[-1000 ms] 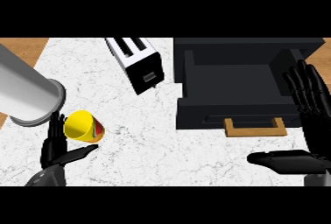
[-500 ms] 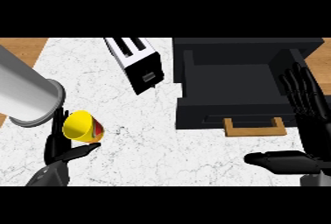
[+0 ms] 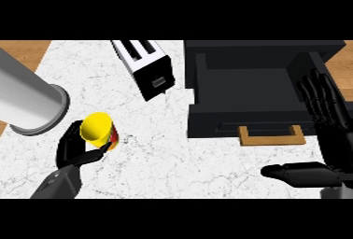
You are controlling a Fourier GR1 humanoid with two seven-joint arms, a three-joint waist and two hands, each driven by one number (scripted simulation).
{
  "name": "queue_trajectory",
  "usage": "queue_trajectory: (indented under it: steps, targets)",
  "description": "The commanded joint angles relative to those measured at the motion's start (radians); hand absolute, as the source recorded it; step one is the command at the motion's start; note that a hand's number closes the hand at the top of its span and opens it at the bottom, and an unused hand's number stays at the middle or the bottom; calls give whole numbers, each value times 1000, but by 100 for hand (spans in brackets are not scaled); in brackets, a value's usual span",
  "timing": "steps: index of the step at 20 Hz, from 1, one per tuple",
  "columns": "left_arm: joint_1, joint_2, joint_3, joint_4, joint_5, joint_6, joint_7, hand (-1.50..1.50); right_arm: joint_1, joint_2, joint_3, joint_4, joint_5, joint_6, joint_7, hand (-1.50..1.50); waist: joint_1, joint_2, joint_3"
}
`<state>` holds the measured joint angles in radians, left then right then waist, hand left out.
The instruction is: Pick up the cup, place it into the drawer and close the drawer
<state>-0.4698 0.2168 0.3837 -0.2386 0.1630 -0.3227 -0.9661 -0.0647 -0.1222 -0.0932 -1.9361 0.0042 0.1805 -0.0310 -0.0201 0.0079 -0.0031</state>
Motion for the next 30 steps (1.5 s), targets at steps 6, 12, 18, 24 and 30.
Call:
queue_trajectory:
  steps: [6, 12, 18, 24, 30]
  targets:
    - [11, -16, -3, -53, 21, -174, -126, 150, 14, -8, -15, 53, 7, 13, -49, -150, 3, -1, 1]
    - [32, -31, -4, -77, 17, -119, -188, 150, -17, -38, -55, 51, -15, 21, -28, -150, 7, -1, 1]
    - [-1, -11, -14, -156, 31, -166, -165, 150, -5, -31, -42, -65, -44, 12, 73, -150, 5, -8, 1]
    - [-101, -82, -89, -313, 15, -74, -18, 150, -26, -11, -31, -13, -8, -12, 41, -150, 23, -12, 4]
    - [-143, -147, -167, -543, -1, 66, 138, 150, 13, -83, -141, 30, -101, 63, -12, -150, 26, -16, 5]
